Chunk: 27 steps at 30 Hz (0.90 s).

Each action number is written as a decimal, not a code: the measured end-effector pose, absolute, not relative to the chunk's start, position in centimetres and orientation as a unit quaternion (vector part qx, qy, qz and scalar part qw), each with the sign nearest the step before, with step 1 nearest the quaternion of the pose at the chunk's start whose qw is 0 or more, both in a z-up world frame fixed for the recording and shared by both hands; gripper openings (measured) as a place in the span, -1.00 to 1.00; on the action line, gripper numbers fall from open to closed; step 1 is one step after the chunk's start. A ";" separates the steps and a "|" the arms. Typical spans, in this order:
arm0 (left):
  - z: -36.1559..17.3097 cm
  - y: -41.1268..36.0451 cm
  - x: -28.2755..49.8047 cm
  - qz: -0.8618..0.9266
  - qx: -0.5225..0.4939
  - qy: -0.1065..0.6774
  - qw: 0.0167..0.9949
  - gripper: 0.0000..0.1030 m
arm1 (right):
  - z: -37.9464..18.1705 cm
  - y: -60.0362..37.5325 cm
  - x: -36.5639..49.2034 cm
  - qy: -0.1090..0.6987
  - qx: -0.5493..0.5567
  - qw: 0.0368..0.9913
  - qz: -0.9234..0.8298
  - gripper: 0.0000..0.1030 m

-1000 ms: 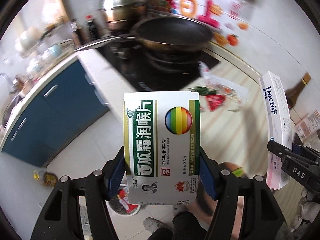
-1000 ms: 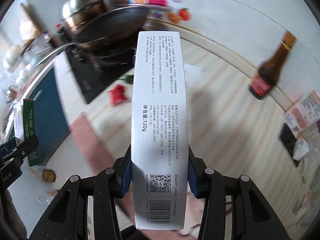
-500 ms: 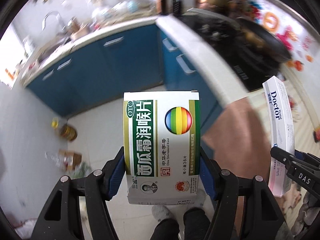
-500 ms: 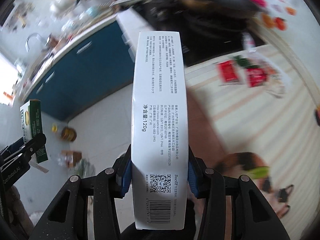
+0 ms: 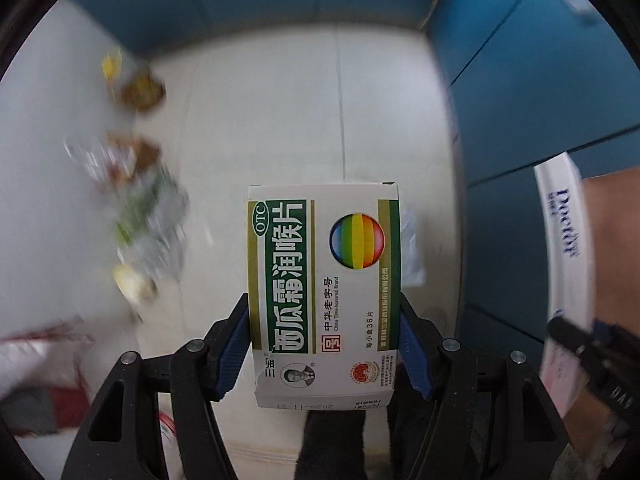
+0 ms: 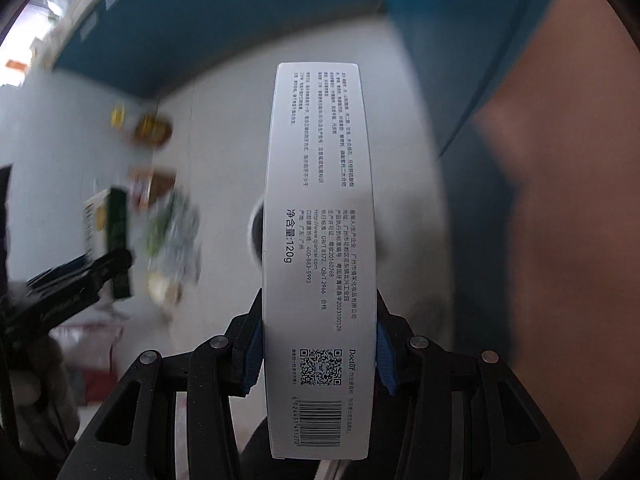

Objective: Collect trash
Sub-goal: 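Open both tools to drop the two boxes into the bin, then raise both tools back toward the counter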

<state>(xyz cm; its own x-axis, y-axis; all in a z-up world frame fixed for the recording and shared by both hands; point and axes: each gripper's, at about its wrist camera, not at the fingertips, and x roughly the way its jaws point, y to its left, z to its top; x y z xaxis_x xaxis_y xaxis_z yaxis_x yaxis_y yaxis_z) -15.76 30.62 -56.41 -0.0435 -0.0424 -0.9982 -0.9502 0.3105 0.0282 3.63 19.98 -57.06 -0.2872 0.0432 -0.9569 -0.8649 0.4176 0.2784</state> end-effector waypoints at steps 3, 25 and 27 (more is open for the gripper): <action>-64.3 31.2 -17.2 0.394 -0.450 0.614 0.515 0.24 | -66.2 20.5 1.7 0.709 -0.323 0.451 0.435 -0.07; -68.6 34.1 -22.0 0.437 -0.457 0.609 0.479 0.93 | -76.3 25.4 -0.2 0.687 -0.412 0.447 0.397 0.92; -66.7 33.5 -22.2 0.447 -0.442 0.611 0.480 0.93 | -74.6 25.6 -0.7 0.667 -0.426 0.464 0.399 1.00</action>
